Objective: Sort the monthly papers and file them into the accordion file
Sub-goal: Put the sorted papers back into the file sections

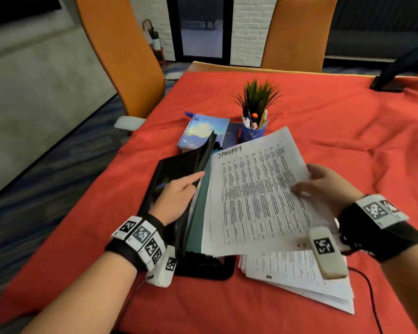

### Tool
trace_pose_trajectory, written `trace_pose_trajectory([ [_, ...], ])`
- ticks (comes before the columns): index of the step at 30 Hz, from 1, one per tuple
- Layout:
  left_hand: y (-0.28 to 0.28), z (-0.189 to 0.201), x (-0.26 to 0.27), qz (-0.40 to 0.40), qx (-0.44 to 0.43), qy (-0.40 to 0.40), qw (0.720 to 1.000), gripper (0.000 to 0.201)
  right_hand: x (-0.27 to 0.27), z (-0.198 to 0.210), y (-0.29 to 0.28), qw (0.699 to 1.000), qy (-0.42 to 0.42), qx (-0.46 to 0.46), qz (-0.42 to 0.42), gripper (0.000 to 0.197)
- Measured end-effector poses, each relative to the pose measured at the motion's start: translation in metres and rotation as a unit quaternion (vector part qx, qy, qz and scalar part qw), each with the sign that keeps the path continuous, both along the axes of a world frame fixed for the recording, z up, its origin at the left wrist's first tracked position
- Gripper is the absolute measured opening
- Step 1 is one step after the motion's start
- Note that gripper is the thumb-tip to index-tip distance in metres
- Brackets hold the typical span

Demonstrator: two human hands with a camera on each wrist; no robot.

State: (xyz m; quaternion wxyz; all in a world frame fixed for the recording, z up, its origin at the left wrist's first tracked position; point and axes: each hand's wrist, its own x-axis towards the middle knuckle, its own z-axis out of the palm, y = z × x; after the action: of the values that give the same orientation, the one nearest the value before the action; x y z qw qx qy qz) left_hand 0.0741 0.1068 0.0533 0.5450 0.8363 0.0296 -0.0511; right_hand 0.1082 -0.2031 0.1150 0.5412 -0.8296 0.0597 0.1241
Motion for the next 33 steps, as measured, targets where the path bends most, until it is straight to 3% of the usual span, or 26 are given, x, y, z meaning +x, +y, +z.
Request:
trace_pose_trajectory([
  [10,-0.012,0.022,-0.003,-0.007,0.082,-0.02,0.996,0.044,0.022,0.018,0.051,0.994,-0.083,-0.074,0.002,0.027],
  [13,-0.011,0.02,0.0,-0.004,0.083,-0.019,0.996,0.046,0.017,0.005,0.072,0.99,-0.083,-0.112,0.002,0.029],
  [17,-0.011,0.019,0.001,0.002,0.089,-0.021,0.996,0.045,-0.003,-0.023,0.112,0.978,-0.067,-0.185,0.061,0.029],
  [25,-0.012,0.028,0.0,0.015,0.113,-0.029,0.993,0.045,0.005,-0.017,0.111,0.999,-0.016,-0.03,0.039,0.018],
  [27,-0.015,0.03,-0.004,0.007,0.103,-0.031,0.994,0.045,0.007,-0.021,0.122,0.999,0.005,-0.035,0.041,0.016],
  [31,-0.017,0.031,-0.004,0.001,0.093,-0.045,0.995,0.049,0.004,-0.041,0.141,0.996,-0.002,-0.064,0.063,0.032],
  [33,-0.014,0.032,-0.002,0.002,0.078,-0.045,0.996,0.049,-0.002,-0.04,0.136,0.997,-0.004,-0.058,0.046,0.027],
])
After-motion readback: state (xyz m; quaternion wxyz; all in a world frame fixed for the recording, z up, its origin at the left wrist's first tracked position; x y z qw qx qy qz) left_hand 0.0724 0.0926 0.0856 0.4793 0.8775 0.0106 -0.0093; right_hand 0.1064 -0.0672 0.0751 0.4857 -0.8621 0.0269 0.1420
